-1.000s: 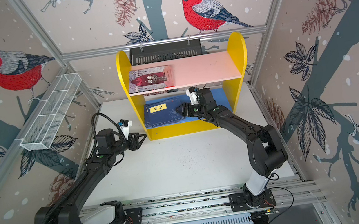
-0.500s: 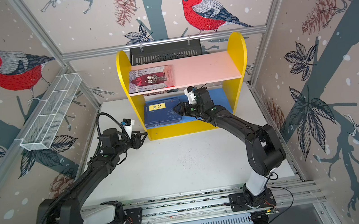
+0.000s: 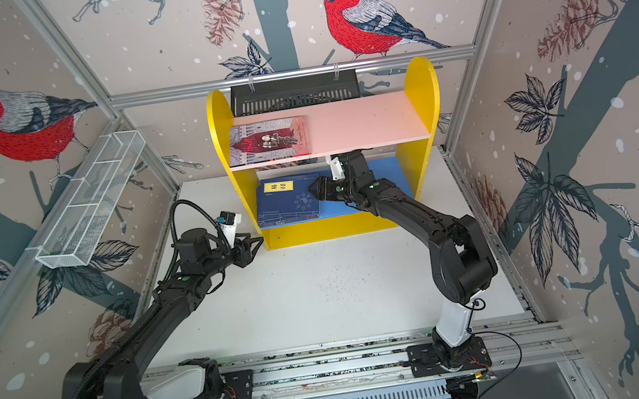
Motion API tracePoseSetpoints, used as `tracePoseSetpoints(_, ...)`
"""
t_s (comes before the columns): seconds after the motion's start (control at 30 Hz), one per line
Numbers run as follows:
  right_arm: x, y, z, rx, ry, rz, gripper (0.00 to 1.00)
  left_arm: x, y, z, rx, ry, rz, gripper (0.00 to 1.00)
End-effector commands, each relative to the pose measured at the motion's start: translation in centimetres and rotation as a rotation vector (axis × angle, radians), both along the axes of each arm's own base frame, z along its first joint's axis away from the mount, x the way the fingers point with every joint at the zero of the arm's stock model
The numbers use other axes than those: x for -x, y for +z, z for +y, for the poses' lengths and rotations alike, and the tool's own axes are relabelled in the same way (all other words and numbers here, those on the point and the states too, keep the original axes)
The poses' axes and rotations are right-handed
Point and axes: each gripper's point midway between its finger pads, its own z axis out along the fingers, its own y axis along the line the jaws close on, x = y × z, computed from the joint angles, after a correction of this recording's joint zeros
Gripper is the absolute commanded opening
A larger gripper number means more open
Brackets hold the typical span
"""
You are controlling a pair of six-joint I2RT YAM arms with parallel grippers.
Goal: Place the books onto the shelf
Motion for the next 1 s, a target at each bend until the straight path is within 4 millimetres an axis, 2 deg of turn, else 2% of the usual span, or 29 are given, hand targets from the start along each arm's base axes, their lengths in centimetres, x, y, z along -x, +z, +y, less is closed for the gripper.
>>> tracePoseSetpoints(0.0, -0.8, 0.3, -0.4, 0.009, -0.012, -0.039, 0.63, 1.3, -0.3, -0.5, -0.017, -0.061, 0.026, 0.55)
tracePoseSetpoints(0.5, -0.6, 2.7, 0.2, -0.21, 0.081, -0.179, 0.54, 4.9, 0.4, -1.0, 0.013, -0.159, 0.105, 0.55)
tracePoseSetpoints(0.97, -1.0, 2.6, 1.3, -0.25, 0.192, -0.202, 0.44, 5.7, 0.6, -1.3, 0.069, -0.174, 0.131, 0.55)
